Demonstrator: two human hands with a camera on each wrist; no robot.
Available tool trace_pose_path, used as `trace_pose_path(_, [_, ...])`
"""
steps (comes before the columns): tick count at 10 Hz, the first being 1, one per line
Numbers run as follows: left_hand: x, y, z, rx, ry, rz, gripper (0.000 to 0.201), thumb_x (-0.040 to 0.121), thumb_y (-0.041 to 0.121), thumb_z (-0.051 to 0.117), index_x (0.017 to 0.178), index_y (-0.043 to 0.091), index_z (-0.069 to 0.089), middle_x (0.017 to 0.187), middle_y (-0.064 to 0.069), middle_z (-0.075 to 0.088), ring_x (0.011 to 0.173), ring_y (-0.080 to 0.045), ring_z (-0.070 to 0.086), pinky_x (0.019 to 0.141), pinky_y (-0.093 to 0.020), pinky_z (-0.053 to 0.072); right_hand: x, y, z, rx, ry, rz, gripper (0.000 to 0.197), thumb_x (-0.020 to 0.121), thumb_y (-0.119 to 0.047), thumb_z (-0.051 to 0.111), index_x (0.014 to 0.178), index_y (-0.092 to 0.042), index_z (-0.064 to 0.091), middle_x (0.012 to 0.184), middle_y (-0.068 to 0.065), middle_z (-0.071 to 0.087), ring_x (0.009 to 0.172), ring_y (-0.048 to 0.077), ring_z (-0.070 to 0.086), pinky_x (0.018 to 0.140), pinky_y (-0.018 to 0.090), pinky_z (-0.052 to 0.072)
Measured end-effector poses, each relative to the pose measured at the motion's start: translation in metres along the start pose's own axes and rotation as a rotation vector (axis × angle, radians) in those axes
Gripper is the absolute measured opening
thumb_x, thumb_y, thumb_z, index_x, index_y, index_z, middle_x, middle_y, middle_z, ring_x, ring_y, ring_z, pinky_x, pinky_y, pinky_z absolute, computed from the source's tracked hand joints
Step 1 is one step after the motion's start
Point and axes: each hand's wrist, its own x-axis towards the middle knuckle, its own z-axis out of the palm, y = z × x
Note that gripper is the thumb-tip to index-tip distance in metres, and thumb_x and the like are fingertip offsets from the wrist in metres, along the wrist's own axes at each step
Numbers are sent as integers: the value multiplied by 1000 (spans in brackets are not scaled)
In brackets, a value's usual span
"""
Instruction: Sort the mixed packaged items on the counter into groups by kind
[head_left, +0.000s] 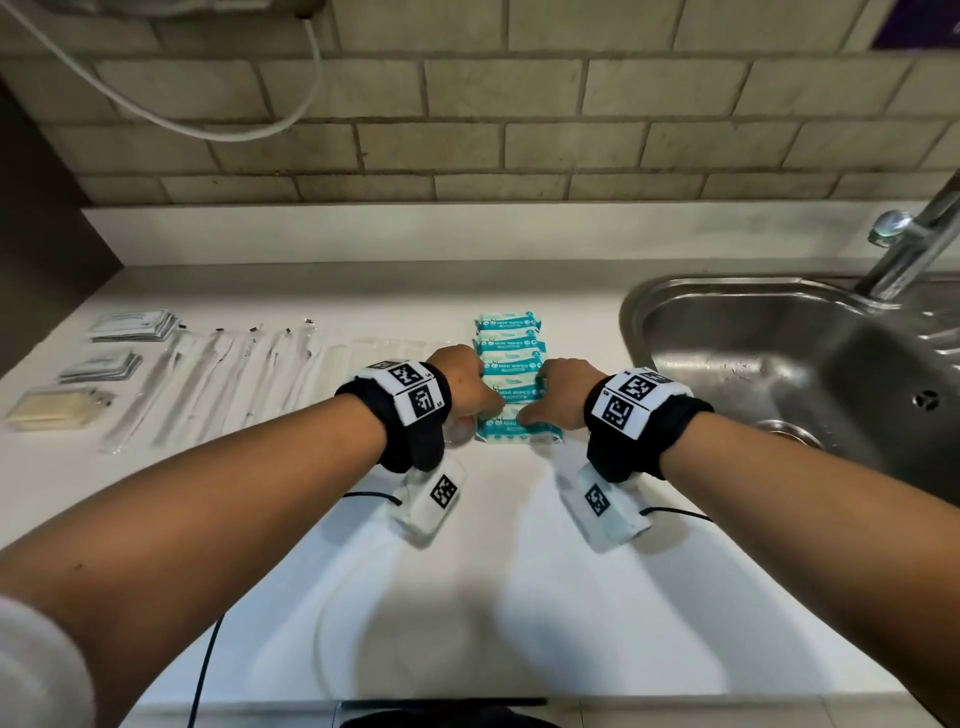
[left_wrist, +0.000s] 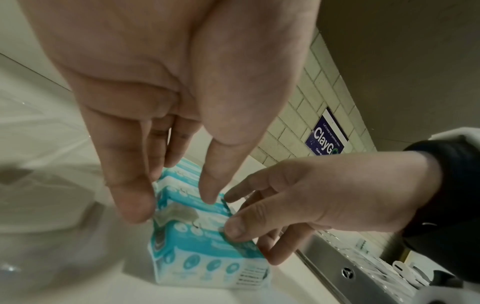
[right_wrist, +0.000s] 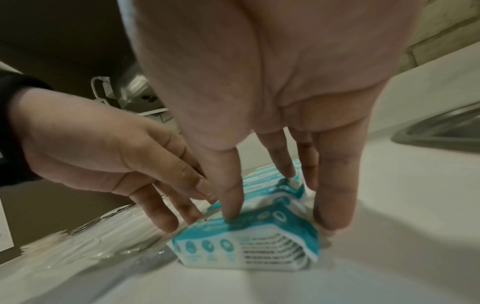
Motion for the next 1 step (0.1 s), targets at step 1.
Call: trace_pose_path(1, [-5, 1, -4, -6, 20, 7, 20, 82, 25, 72, 99, 24, 60, 75, 10, 62, 64, -4, 58, 52, -20, 40, -5, -5, -5, 25, 32, 10, 48, 84, -38, 68, 123, -13, 55, 121, 5, 64, 106, 23, 61, 78, 26, 45])
